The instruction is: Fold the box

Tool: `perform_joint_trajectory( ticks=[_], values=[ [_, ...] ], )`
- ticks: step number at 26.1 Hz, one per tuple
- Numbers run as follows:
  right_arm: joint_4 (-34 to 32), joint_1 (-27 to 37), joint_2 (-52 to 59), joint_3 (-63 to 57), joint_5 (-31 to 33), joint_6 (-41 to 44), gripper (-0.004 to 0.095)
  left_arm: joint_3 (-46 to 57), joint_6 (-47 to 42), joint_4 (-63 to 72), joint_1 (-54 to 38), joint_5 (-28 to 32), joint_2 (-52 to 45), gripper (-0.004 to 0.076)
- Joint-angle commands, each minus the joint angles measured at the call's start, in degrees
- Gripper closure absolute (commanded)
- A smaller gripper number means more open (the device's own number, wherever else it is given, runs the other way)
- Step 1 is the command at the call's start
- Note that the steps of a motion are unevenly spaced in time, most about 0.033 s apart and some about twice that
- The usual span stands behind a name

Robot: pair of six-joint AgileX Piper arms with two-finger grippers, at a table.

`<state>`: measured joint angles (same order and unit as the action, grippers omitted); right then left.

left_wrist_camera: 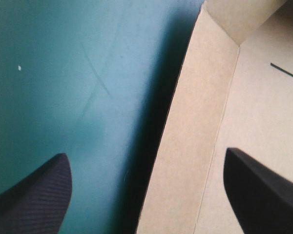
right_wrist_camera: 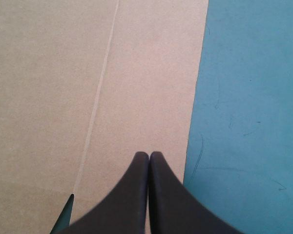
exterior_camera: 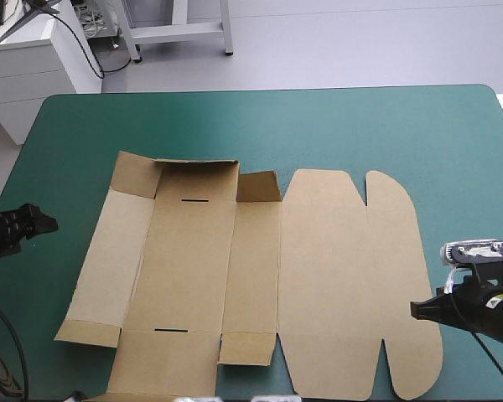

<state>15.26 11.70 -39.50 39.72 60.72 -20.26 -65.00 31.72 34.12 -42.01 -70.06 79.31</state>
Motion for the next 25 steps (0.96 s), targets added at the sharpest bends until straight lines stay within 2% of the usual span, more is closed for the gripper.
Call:
perform_joint_trajectory(
  ticks=[1, 5, 8, 15, 20, 25],
  values=[
    [0.9, 0.0, 0.0, 1.3, -2.4, -0.6, 0.0927, 3.8, 4.1, 2.7, 0.3, -0.5, -1.2, 0.0123],
    [0.9, 0.0, 0.0, 1.3, -2.4, -0.6, 0.0927, 12.9, 11.4, 6.4, 0.3, 3.7, -1.2, 0.0123],
    [0.9, 0.0, 0.0, 1.3, -2.4, -0.6, 0.0927, 15.9, 17.7, 10.7, 0.3, 4.1, -1.2, 0.0123],
    [0.9, 0.0, 0.0, 1.3, -2.4, -0.6, 0.0927, 16.4, 18.0, 10.4, 1.3, 4.2, -1.2, 0.0123],
    [1.0, 0.0, 0.0, 1.3, -2.4, -0.6, 0.0927, 16.4, 17.4, 5.9, 9.0, 3.0, 1.1, 0.0124],
    [1.2, 0.0, 0.0, 1.3, -1.9, -0.6, 0.0927, 16.4, 12.9, -0.4, 16.5, 3.1, 4.0, 0.0124]
  ],
)
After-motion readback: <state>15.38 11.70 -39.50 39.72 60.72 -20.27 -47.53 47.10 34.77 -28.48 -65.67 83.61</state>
